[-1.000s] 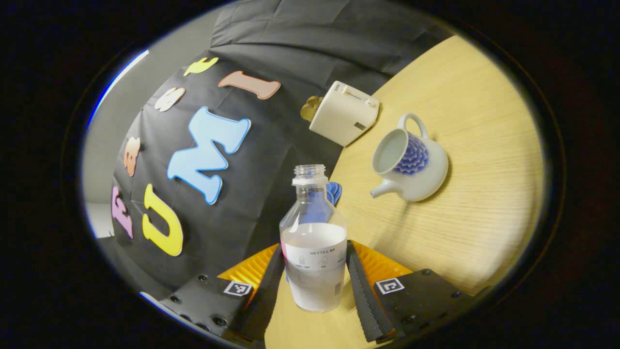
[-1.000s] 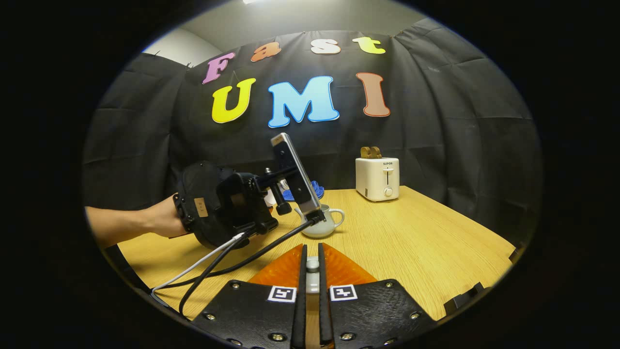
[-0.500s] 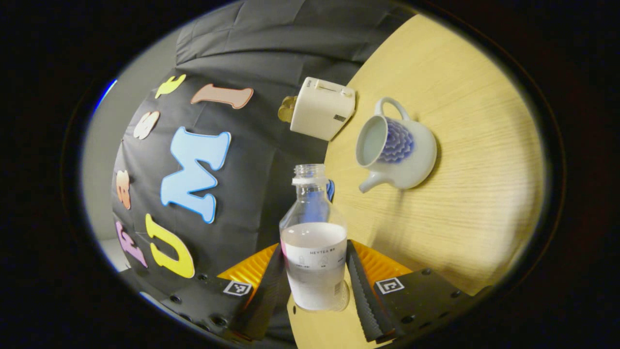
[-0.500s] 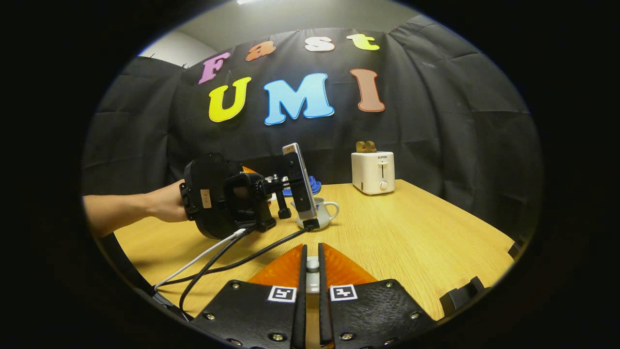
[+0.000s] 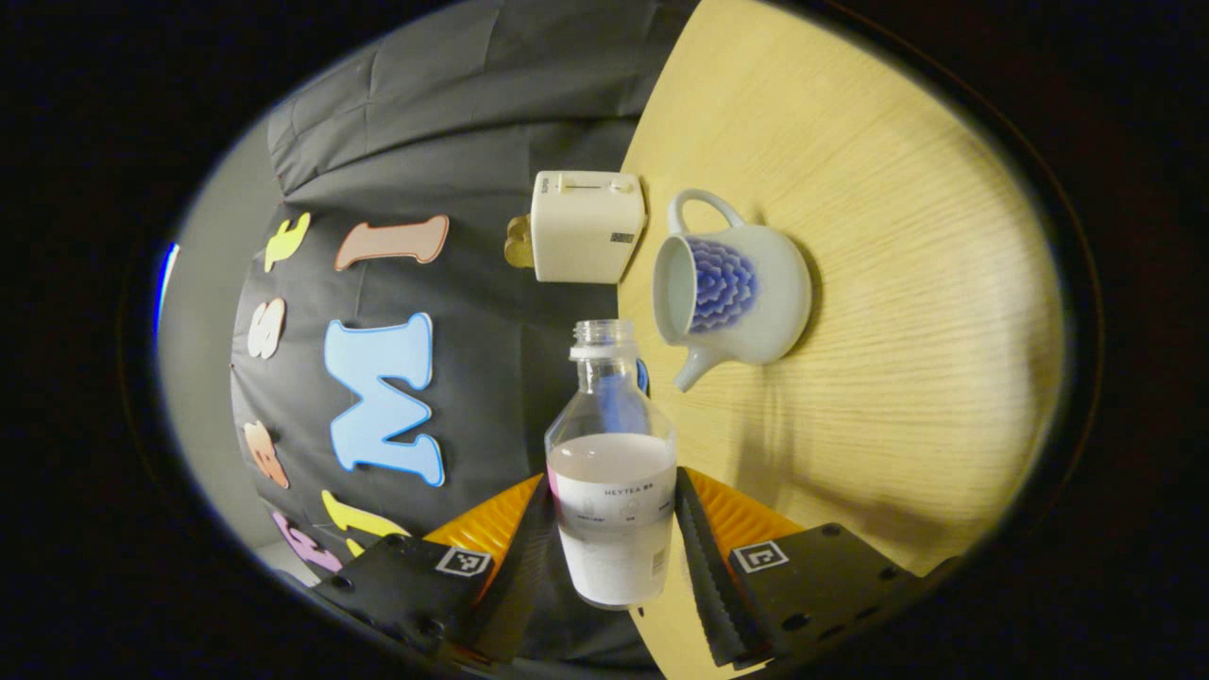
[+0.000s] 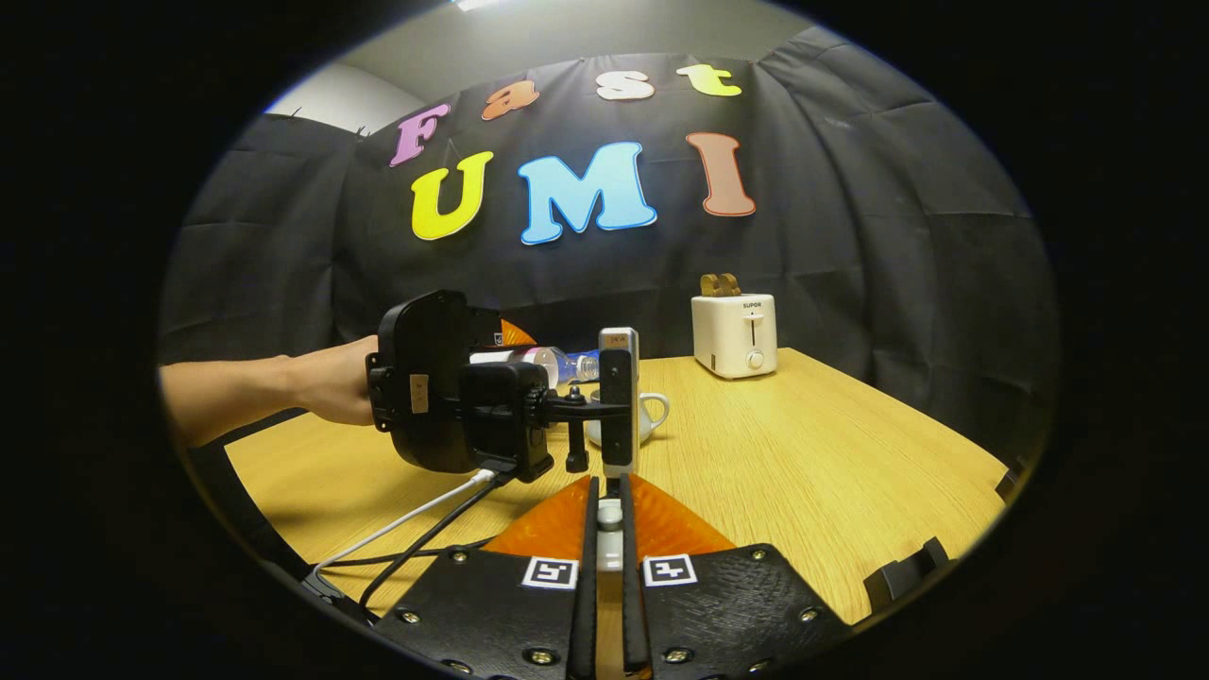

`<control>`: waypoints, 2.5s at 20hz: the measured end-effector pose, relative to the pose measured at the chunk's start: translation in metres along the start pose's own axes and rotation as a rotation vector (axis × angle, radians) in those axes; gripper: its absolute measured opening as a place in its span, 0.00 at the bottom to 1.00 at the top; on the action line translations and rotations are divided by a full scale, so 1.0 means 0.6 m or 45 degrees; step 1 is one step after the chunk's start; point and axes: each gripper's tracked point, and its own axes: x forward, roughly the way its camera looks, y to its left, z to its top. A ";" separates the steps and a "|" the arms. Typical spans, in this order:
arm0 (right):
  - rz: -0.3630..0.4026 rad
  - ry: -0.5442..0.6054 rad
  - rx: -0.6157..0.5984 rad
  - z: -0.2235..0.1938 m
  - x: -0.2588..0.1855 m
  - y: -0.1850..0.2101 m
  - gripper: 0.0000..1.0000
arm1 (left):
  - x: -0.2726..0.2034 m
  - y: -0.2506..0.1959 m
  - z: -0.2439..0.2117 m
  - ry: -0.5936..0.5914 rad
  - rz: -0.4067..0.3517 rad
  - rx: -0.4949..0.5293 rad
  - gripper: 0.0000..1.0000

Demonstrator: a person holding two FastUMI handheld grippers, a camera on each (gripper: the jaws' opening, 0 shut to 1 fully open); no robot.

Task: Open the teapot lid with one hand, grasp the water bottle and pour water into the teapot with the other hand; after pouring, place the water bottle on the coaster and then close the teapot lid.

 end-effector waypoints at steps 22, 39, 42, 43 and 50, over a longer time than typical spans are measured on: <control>0.005 0.019 0.006 -0.009 0.002 -0.001 0.11 | 0.004 0.007 0.010 0.040 -0.090 0.384 0.84; 0.004 0.023 0.004 -0.012 0.002 -0.005 0.11 | 0.001 0.037 0.027 0.054 -0.082 0.619 0.83; 0.002 0.020 0.000 -0.009 0.001 -0.005 0.11 | 0.000 0.042 0.029 0.053 -0.076 0.634 0.83; 0.001 0.021 0.000 -0.010 0.003 -0.005 0.11 | -0.003 0.043 0.031 0.052 -0.074 0.641 0.83; 0.000 0.017 -0.003 -0.007 0.001 -0.005 0.11 | -0.002 0.059 0.038 0.052 -0.038 0.691 0.83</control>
